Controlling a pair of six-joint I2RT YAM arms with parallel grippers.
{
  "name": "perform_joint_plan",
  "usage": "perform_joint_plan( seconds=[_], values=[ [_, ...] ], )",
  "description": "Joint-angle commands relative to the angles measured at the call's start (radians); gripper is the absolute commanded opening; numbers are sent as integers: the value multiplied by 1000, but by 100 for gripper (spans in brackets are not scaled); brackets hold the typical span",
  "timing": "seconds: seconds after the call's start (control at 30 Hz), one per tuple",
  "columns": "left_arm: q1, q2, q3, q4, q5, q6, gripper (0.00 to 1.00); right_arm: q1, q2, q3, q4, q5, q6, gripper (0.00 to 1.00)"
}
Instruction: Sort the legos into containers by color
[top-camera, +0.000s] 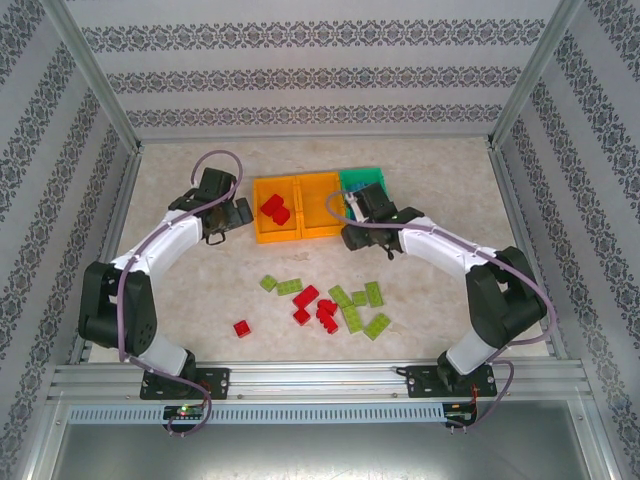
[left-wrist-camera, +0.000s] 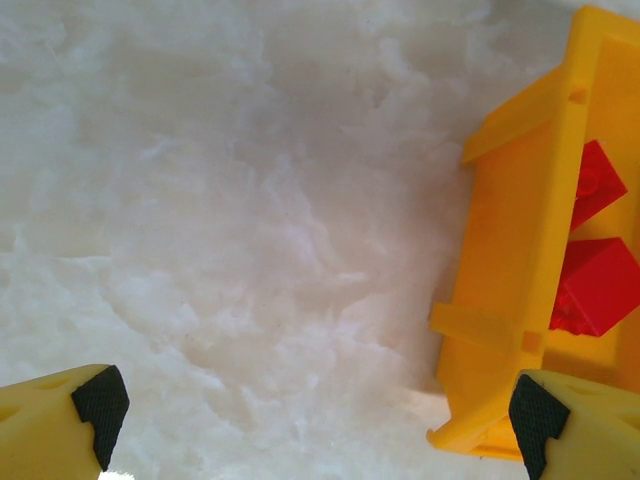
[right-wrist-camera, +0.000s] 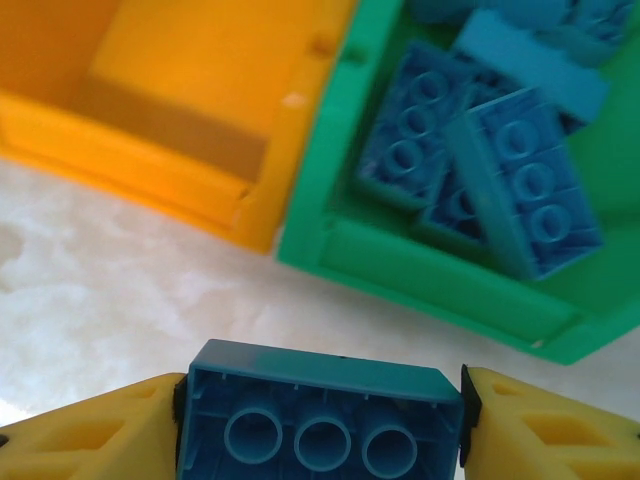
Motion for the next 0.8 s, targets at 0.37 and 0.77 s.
perform_joint_plan(
  seconds=[0.37,0.77],
  values=[
    [-24,-195,-248,-183,26,-135,100,-134,257,329,27,19,57,64],
    [-103,-354,-413,-335,186,-357,100,-170,393,451,43,11,53,70]
  ],
)
